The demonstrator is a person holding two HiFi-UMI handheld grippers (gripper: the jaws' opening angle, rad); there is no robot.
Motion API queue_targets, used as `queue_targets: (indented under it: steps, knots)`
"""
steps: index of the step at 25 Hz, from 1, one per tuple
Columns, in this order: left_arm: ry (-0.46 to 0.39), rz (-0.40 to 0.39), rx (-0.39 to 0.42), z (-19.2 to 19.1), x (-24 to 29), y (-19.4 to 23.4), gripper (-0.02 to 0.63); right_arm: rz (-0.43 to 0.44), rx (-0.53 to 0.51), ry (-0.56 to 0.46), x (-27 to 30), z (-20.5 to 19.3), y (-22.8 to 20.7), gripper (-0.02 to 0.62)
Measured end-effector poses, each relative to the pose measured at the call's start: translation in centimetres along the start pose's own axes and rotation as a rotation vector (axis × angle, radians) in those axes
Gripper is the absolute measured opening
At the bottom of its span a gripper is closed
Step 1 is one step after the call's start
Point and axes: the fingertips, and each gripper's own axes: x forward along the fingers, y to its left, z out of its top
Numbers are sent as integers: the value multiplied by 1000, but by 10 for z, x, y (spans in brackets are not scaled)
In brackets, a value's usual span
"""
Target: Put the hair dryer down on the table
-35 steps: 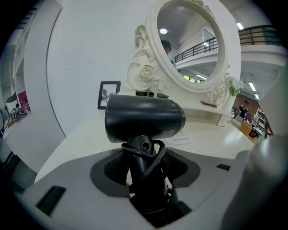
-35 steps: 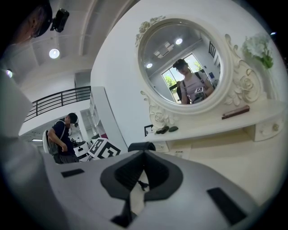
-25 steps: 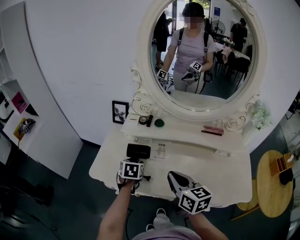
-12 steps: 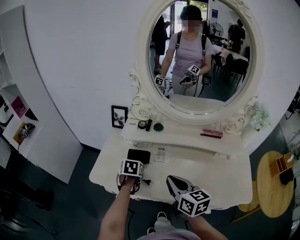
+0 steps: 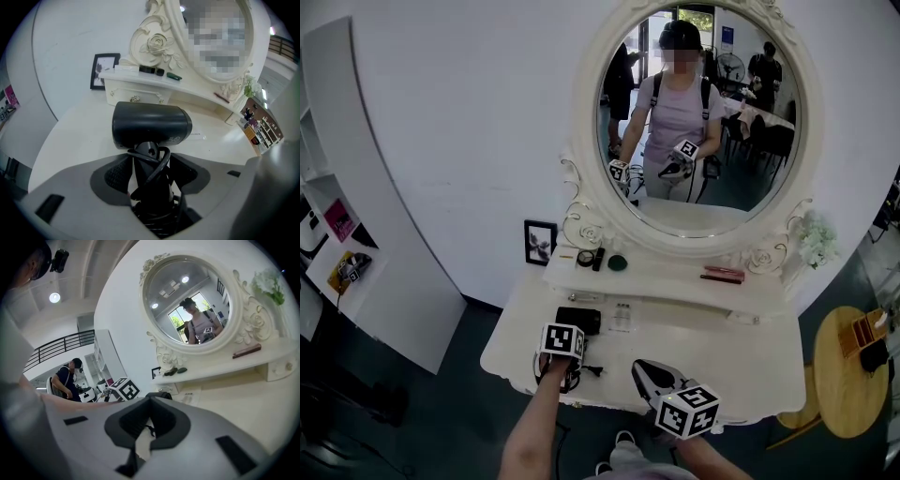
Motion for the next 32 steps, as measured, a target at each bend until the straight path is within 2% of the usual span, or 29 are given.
queue_targets:
  steps: [3,5,8,14,19,26,32]
  knots:
    - [-50,37,8,6,-8,3,281,8,1,1,1,0,3,2]
    - [-111,64,21,13,-17,5,290,14,-2,3,2,-1,6,2]
    - [-219,58,25,26,-37,3,288,20,-4,5,3,-1,9,2]
    - [-437,18,19,54,-96,-3,226,9,-4,-8,1,3,8,2]
    - [-576,-14,15,59,-141,-7,192,5,-10,-21,0,9,10,2]
    - [-711,14,32,49,-190,-5,144,7,-18,-34,0,13,18,2]
    - [-785,24,38,32,-218,-1,103,19,-42,-24,3,9,31,2]
